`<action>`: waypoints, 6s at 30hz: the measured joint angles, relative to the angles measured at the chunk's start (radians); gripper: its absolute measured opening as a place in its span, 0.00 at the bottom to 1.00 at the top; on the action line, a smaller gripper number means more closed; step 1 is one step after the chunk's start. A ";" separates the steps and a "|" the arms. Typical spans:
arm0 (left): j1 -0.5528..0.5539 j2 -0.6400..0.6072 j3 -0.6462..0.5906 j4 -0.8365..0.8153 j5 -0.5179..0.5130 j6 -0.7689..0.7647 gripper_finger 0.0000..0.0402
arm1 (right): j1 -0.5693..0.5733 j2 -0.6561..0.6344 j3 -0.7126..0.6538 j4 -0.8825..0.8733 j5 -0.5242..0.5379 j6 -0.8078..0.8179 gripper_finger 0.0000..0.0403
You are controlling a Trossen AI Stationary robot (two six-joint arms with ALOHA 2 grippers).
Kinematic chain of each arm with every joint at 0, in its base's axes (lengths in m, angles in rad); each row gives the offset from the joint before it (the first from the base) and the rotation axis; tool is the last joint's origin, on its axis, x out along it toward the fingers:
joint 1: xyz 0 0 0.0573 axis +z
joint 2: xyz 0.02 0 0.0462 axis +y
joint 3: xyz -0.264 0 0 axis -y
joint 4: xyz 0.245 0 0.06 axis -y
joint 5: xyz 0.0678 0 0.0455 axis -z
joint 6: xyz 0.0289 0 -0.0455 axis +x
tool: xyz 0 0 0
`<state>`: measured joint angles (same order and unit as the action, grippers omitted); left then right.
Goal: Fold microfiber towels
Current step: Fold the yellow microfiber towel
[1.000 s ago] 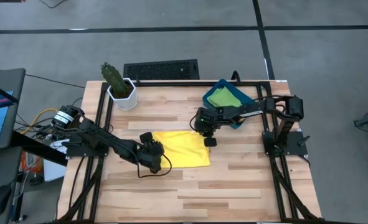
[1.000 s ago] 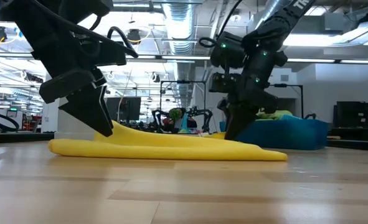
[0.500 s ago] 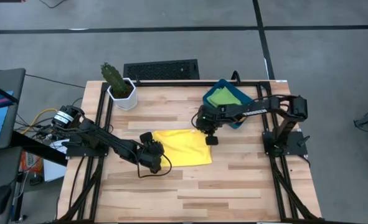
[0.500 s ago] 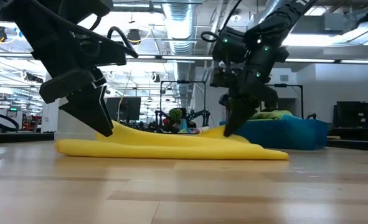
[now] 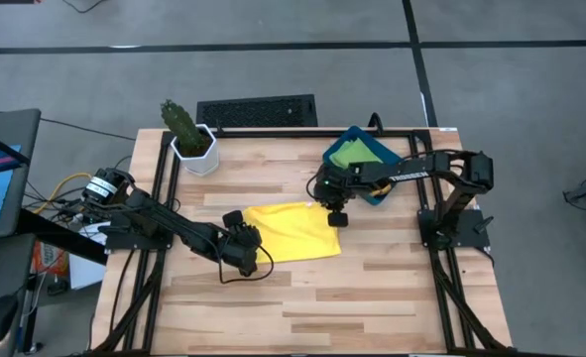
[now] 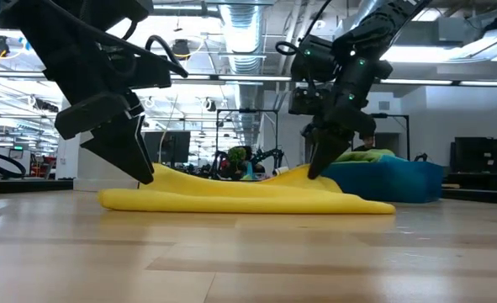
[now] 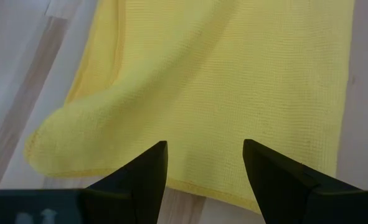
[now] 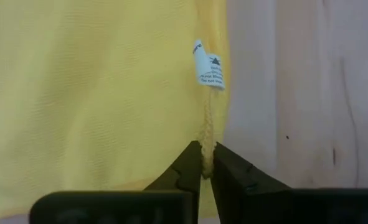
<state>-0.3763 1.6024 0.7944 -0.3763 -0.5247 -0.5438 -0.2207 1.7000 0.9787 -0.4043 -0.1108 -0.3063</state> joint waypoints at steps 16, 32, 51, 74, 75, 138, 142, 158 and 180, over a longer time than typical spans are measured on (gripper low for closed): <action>0.000 0.000 0.000 0.002 -0.023 0.000 0.51 | 0.000 0.007 -0.001 0.036 0.004 -0.034 0.35; 0.000 0.000 0.000 0.002 -0.023 0.001 0.51 | 0.005 0.055 -0.002 0.046 0.064 -0.033 0.16; 0.000 0.000 -0.002 0.006 -0.040 0.001 0.51 | -0.003 0.009 0.000 -0.009 0.229 0.047 0.03; 0.000 0.001 -0.072 0.092 -0.041 -0.041 0.51 | -0.066 -0.010 -0.002 -0.151 0.244 0.177 0.14; 0.000 0.001 -0.072 0.095 -0.047 -0.044 0.51 | -0.070 -0.022 -0.003 -0.163 0.244 0.177 0.15; -0.109 0.178 -0.152 0.759 -0.177 0.115 0.00 | 0.450 -0.517 -0.792 0.756 0.431 0.676 0.03; -0.109 0.200 -0.107 0.706 -0.195 0.116 0.00 | 0.450 -0.504 -0.792 0.753 0.431 0.685 0.03; -0.131 0.200 -0.096 0.519 -0.148 -0.073 0.00 | 0.506 -0.266 -0.789 0.878 0.436 0.815 0.03; -0.288 0.137 -0.098 0.468 -0.145 -0.168 0.00 | 0.749 -0.328 -0.672 0.924 0.532 0.732 0.06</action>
<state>-0.6646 1.7389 0.6969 0.0912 -0.6696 -0.7118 0.5278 1.3724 0.3070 0.5196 0.4213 0.4257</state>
